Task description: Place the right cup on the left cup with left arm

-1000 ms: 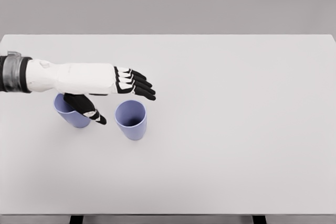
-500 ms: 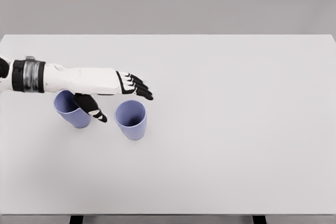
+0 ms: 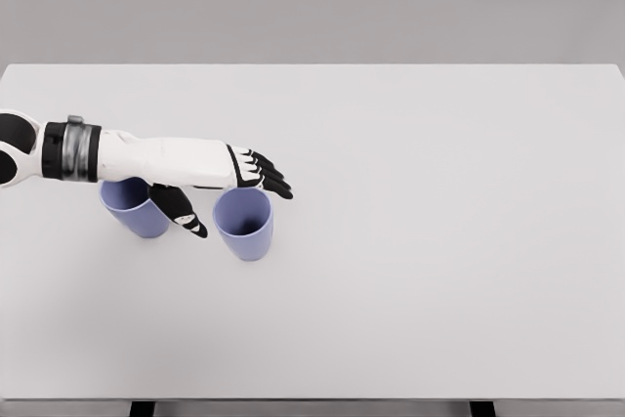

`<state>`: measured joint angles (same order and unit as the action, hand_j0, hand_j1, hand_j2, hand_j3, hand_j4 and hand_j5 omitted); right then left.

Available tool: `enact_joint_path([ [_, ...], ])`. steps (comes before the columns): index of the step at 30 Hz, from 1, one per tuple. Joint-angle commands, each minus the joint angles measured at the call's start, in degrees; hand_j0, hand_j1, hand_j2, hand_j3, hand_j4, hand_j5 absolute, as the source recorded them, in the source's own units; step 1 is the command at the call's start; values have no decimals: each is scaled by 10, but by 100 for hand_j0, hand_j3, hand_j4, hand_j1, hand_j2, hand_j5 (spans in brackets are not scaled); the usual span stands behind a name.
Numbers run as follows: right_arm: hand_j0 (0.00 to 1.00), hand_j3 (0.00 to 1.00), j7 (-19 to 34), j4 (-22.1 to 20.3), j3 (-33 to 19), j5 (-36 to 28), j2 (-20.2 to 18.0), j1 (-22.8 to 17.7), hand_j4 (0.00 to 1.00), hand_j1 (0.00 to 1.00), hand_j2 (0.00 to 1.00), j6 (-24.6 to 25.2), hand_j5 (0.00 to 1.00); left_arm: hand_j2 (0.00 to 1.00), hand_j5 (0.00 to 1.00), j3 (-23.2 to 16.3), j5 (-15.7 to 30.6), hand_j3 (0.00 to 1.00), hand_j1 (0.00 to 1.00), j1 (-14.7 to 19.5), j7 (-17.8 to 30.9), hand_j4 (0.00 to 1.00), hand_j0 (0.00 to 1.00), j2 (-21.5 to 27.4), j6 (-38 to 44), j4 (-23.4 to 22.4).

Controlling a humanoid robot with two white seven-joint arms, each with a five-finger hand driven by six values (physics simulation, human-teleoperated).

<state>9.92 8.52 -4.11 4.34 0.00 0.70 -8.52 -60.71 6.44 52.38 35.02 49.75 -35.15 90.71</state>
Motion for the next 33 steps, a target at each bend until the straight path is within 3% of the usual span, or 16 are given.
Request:
enact_joint_path([
  [1,100,100,0,0,0,0,0,0,100,100,100,0,100,100,100,1,4,100,100,0,0,100,100,1,2,0],
  [9,100,100,0,0,0,1,0,0,100,100,100,0,100,100,100,9,-37,100,100,-12,0,100,100,-2,2,-12],
  [15,100,100,0,0,0,1,0,0,100,100,100,0,100,100,100,5,-58,100,100,-14,0,100,100,-32,2,-33],
  [27,100,100,0,0,0,1,0,0,100,100,100,0,100,100,100,9,-74,100,100,-34,0,100,100,-45,2,-42],
  [29,100,100,0,0,0,1,0,0,100,100,100,0,100,76,76,8,-73,76,76,-35,0,76,76,-45,2,-42],
  [33,100,100,0,0,0,0,0,0,100,100,100,0,100,70,70,9,-71,70,70,-35,0,70,70,-42,2,-47],
])
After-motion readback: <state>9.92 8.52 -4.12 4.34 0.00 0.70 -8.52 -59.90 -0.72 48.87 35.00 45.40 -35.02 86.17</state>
